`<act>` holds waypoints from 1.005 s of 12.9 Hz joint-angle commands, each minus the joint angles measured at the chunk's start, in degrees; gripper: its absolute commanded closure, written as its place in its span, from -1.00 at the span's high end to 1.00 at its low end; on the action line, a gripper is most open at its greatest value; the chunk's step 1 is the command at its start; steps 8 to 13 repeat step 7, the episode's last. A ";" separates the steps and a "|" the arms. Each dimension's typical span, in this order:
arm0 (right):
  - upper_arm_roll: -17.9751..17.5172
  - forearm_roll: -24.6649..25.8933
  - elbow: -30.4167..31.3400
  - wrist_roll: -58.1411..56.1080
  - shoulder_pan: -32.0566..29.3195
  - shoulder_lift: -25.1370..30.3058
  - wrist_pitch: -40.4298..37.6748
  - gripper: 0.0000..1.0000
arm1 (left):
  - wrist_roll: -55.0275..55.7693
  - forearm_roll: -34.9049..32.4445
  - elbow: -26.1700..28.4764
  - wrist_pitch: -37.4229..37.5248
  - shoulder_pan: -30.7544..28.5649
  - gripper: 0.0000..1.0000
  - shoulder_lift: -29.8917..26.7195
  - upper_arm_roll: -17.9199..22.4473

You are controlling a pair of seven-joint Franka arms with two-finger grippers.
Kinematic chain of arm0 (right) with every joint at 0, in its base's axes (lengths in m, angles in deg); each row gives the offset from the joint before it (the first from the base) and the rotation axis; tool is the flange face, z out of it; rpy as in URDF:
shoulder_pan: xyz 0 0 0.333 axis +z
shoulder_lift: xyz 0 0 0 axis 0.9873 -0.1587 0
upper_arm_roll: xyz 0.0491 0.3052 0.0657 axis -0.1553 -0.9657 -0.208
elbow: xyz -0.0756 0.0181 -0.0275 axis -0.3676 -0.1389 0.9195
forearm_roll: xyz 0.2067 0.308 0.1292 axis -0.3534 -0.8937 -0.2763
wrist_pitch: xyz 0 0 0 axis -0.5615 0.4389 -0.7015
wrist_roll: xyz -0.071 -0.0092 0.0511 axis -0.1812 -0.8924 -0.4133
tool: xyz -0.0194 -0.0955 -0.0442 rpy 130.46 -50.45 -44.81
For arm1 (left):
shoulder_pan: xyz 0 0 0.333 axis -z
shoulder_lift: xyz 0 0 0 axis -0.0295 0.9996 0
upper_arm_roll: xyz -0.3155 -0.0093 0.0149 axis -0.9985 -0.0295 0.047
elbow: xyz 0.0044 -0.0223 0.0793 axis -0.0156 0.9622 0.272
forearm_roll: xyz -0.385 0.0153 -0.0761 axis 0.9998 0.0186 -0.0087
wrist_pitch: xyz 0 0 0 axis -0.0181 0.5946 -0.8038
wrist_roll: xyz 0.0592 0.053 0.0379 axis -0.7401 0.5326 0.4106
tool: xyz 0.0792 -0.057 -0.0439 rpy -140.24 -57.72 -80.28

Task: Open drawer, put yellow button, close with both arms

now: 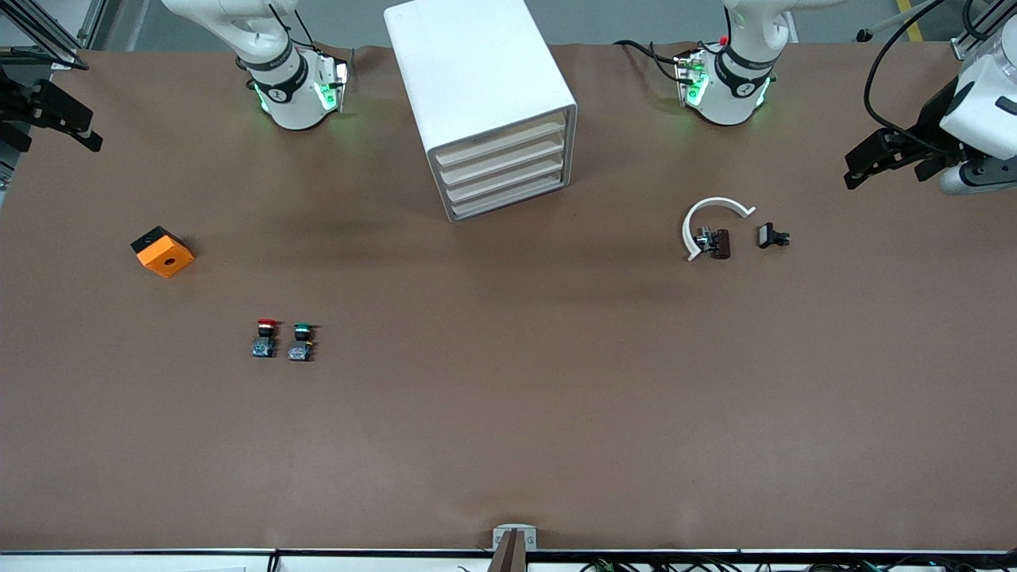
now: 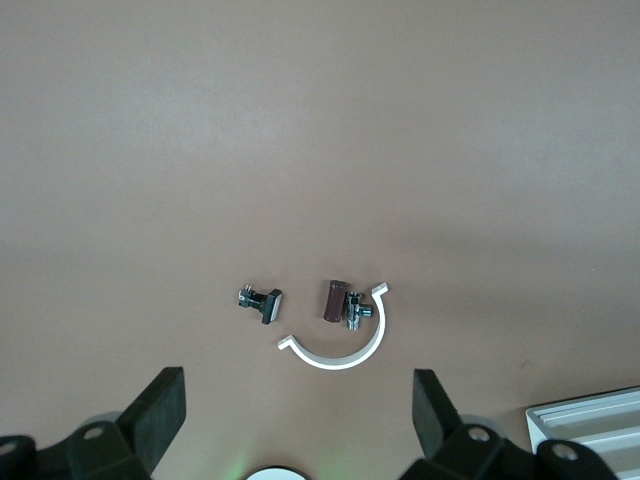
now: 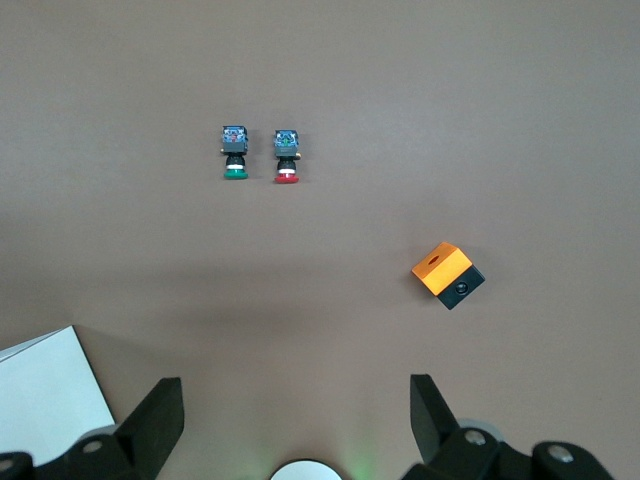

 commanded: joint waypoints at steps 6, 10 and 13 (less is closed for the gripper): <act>-0.31 0.50 -1.56 0.52 -0.42 -0.67 -0.92 1.00 | -0.96 0.18 -2.37 1.11 -0.35 1.00 1.43 -0.07; -0.31 0.50 -1.56 0.52 -0.42 -0.67 -0.92 1.00 | -1.05 0.18 -2.37 1.11 -0.44 1.00 1.43 -0.07; -0.31 0.50 -1.56 0.52 -0.42 -0.67 -0.92 1.00 | -1.05 0.18 -2.37 1.11 -0.44 1.00 1.43 -0.07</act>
